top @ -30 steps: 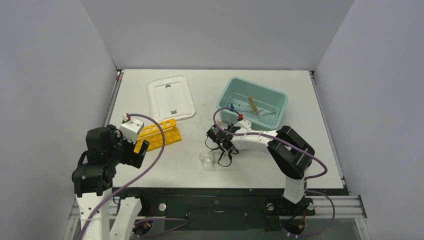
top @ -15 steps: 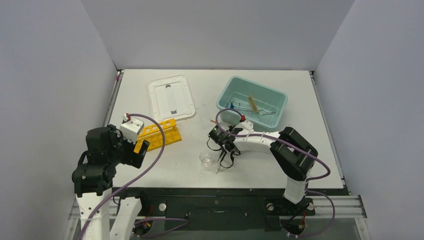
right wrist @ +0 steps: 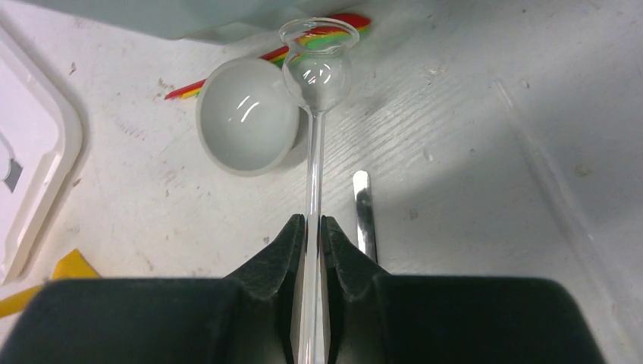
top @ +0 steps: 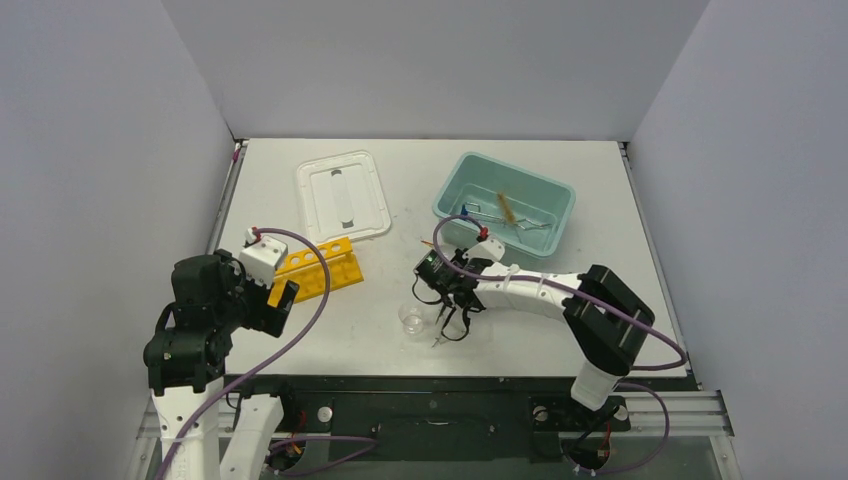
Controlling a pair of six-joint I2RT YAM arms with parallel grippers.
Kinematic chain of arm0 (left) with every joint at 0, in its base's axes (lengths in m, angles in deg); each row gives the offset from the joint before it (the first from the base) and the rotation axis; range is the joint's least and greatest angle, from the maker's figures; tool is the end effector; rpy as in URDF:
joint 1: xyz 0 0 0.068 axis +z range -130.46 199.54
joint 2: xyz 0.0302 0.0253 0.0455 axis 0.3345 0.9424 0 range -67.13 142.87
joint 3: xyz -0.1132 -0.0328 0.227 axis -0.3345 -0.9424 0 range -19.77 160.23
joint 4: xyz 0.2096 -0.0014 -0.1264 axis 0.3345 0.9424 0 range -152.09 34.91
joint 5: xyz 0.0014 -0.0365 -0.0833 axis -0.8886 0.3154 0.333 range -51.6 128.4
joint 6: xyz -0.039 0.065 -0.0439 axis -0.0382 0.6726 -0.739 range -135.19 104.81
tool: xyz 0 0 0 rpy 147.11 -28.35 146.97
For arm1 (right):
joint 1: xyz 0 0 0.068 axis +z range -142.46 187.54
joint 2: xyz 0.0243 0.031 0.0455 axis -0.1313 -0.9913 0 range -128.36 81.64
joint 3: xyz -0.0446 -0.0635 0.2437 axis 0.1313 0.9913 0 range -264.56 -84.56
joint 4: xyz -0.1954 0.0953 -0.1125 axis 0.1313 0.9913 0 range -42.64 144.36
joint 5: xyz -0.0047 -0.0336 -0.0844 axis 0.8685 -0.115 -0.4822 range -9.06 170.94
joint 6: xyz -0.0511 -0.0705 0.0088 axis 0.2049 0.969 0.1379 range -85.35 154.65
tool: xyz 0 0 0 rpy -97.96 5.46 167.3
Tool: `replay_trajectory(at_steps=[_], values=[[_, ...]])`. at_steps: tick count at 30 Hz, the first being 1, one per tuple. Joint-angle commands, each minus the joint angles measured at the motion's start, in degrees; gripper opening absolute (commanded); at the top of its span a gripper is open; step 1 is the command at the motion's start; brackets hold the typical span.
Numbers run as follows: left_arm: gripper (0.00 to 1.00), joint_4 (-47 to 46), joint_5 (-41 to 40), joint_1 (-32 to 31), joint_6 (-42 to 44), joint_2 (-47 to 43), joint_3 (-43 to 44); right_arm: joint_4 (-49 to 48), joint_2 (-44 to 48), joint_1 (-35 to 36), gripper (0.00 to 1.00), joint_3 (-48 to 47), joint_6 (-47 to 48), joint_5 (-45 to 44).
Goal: Organize the chemistry lab equipment
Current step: Pick up the chemistry item at the center of the board, then place the chemistry item in the storage box.
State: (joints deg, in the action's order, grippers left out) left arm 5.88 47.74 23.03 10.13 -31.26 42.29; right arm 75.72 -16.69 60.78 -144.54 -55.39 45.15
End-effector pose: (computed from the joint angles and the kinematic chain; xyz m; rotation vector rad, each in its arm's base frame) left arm 0.1106 -0.0059 0.3116 0.5154 2.2306 0.0735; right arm 0.2309 0.2334 0.1376 0.9163 2.2441 0.2271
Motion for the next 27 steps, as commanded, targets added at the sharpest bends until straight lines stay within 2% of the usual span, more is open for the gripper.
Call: replay_trajectory(at_steps=[1,6,12,16,18,24,27], values=[[0.97,-0.1,-0.4,0.2,0.4,-0.5,1.6,0.4,4.7,2.2,0.0,-1.5,2.1,-2.9],[0.97,-0.1,-0.5,0.2,0.5,-0.6,1.6,-1.4,8.6,3.5,0.0,-1.2,6.9,-0.4],[0.97,-0.4,-0.5,0.2,0.4,-0.4,1.5,-7.5,12.9,3.1,0.0,-2.0,26.6,7.7],[0.97,-0.5,-0.2,0.2,0.2,-0.2,1.6,-11.2,15.5,-1.8,0.0,-4.3,44.7,23.7],[0.97,-0.6,-0.2,0.2,0.0,-0.2,1.7,-8.8,15.9,-5.2,0.0,-7.5,51.7,27.6],[0.97,-0.1,-0.4,0.2,0.2,-0.6,2.0,-2.7,16.1,-16.4,0.0,-17.1,70.5,32.4],[0.97,0.1,-0.6,0.2,0.3,-0.6,2.2,-3.6,16.8,-18.4,0.0,-20.1,79.7,29.4]])
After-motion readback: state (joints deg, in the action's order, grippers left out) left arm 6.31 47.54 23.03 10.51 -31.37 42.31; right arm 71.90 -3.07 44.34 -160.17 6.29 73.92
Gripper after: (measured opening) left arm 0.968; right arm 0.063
